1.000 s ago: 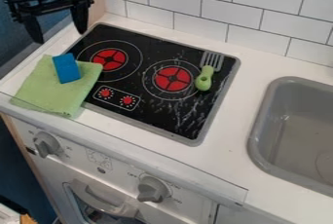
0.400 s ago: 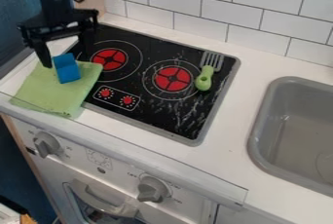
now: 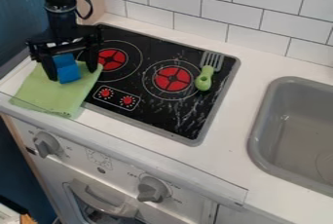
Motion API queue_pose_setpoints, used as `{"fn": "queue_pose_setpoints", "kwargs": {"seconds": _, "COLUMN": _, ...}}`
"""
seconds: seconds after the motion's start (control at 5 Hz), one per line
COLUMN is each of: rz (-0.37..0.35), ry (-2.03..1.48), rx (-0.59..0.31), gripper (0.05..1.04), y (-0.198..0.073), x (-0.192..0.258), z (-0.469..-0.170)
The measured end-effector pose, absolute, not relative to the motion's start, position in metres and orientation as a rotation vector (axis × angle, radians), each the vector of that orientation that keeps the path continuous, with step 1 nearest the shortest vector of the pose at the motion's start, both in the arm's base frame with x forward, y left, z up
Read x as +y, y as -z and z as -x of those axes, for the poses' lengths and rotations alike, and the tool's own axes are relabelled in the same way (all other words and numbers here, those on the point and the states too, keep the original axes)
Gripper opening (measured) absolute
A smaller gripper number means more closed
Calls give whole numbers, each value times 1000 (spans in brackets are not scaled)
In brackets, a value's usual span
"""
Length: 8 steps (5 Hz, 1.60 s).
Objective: Pick up blue object and put between the burners
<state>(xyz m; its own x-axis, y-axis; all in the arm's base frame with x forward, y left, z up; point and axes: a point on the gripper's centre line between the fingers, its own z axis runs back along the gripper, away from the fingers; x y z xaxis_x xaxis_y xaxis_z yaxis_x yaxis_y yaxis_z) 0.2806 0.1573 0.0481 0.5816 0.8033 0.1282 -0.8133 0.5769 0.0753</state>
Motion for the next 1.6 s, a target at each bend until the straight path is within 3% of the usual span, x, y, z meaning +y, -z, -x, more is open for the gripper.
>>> {"fn": "queue_pose_setpoints", "kwargs": {"seconds": 0.2, "rz": -132, "ry": -953, "rx": -90, "gripper": 667, "y": -47, "x": 157, "z": -281}}
{"fn": "queue_pose_setpoints", "kwargs": {"seconds": 0.4, "rz": -114, "ry": -912, "rx": -84, "gripper": 593, "y": -48, "x": 154, "z": -281}}
{"fn": "queue_pose_setpoints", "kwargs": {"seconds": 0.8, "rz": -99, "ry": -805, "rx": -79, "gripper": 593, "y": -74, "x": 143, "z": -288}}
{"fn": "queue_pose_setpoints", "kwargs": {"seconds": 1.2, "rz": -87, "ry": -580, "rx": -163, "gripper": 593, "y": -98, "x": 101, "z": -323}}
{"fn": "queue_pose_setpoints", "kwargs": {"seconds": 1.6, "rz": -102, "ry": -484, "rx": -127, "gripper": 593, "y": -66, "x": 84, "z": -347}}
